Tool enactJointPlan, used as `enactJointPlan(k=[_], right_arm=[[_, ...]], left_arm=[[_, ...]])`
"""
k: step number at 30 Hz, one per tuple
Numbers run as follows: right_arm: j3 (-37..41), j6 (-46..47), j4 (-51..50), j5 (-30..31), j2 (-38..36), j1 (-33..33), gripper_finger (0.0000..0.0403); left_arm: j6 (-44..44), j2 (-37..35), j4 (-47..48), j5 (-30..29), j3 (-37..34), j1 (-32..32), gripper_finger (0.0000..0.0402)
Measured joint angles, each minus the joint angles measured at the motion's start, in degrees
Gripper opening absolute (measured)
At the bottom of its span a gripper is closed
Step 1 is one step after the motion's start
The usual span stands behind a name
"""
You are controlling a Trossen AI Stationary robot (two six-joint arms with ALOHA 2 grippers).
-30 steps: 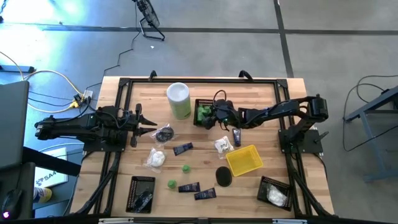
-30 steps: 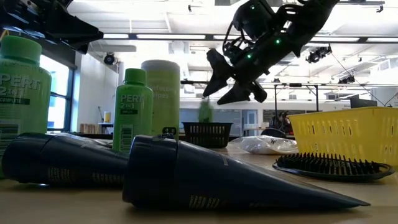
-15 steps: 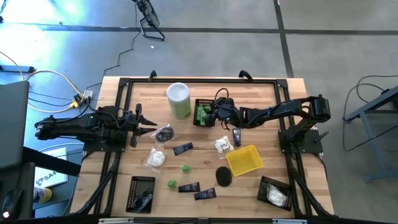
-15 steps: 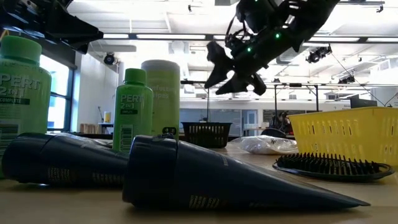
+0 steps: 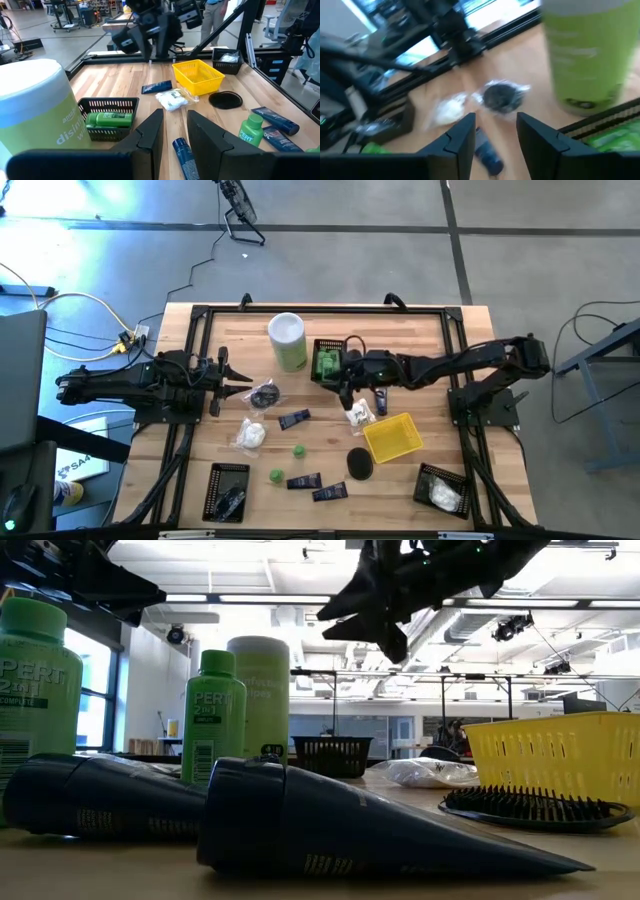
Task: Pick & Place Travel size toiletries
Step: Put the blue shave butter into the yellow bin
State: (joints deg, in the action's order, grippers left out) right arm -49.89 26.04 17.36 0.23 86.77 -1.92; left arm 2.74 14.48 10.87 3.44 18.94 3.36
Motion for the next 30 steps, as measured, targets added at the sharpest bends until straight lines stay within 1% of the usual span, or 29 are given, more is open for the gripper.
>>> enactJointPlan(k=[3,12,17,21,27,29,30], right_arm=[[0.0,-1.03,0.03,-1.85,0.01,0.69,0.0135],[0.0,-0.54,-0.01,-1.77,0.01,0.9,0.0137],[0.0,1.33,0.6,1.02,0.0,0.97,0.0135],[0.0,1.63,-0.17,1.37,-1.1,1.08,0.0124],[0.02,2.75,-5.91,1.43,-4.17,1.91,0.0103],[0.02,2.81,-9.12,3.31,-5.53,2.56,0.0097],[0.0,2.84,-10.72,5.25,-6.34,3.11,0.0093]], left_arm=[[-0.01,0.0,0.0,-0.19,0.0,0.0,0.0084],[-0.01,0.0,-0.02,-0.17,0.0,0.01,0.0084],[-0.01,0.0,-0.04,-0.17,-0.01,0.0,0.0084],[-0.02,0.0,-0.07,-0.15,0.0,0.01,0.0084],[-0.04,0.0,-0.02,-0.12,0.0,0.01,0.0084],[-0.04,0.0,-0.01,-0.12,0.0,0.0,0.0084],[-0.04,0.0,-0.02,-0.12,0.0,0.01,0.0084]])
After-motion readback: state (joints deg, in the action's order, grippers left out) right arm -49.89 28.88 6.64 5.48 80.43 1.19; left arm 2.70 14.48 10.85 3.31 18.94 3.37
